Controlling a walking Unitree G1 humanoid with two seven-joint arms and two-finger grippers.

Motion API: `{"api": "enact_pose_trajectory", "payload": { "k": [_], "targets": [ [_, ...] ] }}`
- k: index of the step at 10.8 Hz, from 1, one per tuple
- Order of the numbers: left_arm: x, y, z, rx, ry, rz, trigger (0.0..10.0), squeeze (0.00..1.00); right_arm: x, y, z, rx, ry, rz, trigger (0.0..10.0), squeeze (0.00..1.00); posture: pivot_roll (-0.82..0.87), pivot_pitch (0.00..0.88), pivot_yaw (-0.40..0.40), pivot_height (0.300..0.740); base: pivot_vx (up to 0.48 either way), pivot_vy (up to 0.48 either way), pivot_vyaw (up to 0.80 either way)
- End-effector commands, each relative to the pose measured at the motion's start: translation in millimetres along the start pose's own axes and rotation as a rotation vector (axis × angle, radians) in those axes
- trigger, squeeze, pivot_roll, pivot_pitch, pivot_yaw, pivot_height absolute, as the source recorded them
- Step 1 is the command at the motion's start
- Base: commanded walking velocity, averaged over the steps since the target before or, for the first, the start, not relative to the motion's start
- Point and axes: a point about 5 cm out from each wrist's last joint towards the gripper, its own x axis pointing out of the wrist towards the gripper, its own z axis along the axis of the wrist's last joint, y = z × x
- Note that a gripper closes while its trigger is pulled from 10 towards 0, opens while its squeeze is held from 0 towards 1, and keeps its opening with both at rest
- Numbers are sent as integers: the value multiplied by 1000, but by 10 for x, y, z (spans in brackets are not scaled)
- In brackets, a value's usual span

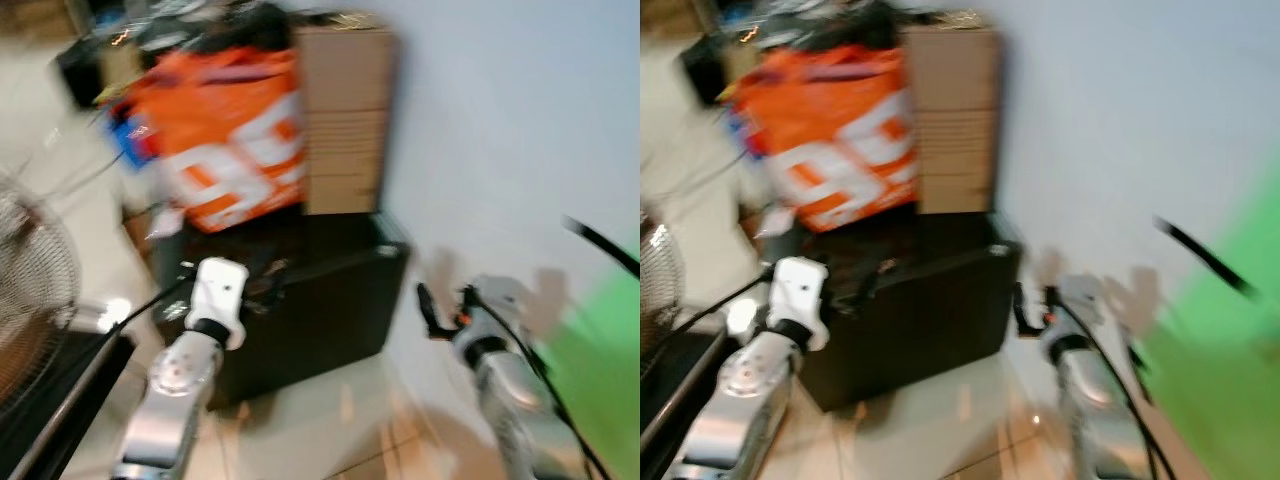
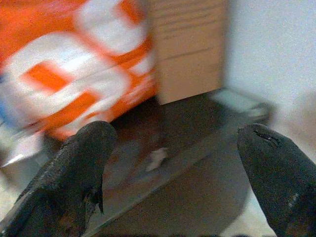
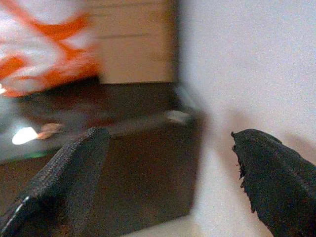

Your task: Hang keys on a hook

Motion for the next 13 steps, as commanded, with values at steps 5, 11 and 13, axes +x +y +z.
{"api": "enact_pose_trajectory", "payload": {
  "k": [5, 11, 13],
  "targets": [
    [-11, 10, 44, 5, -16, -1, 10000, 420, -12, -45, 1, -22, -2, -17, 10000, 1000, -57, 0, 19, 740, 315, 0, 90],
    [-35, 37, 39, 21, -11, -10, 10000, 420, 1, -7, -52, -15, 9, -7, 10000, 1000, -26, 0, 13, 740, 314, 0, 0],
    [-62, 61, 29, 29, -6, -10, 10000, 424, 9, 38, -68, -18, 8, 29, 10000, 1000, -16, 0, 14, 740, 311, 0, 400]
  ]
}}
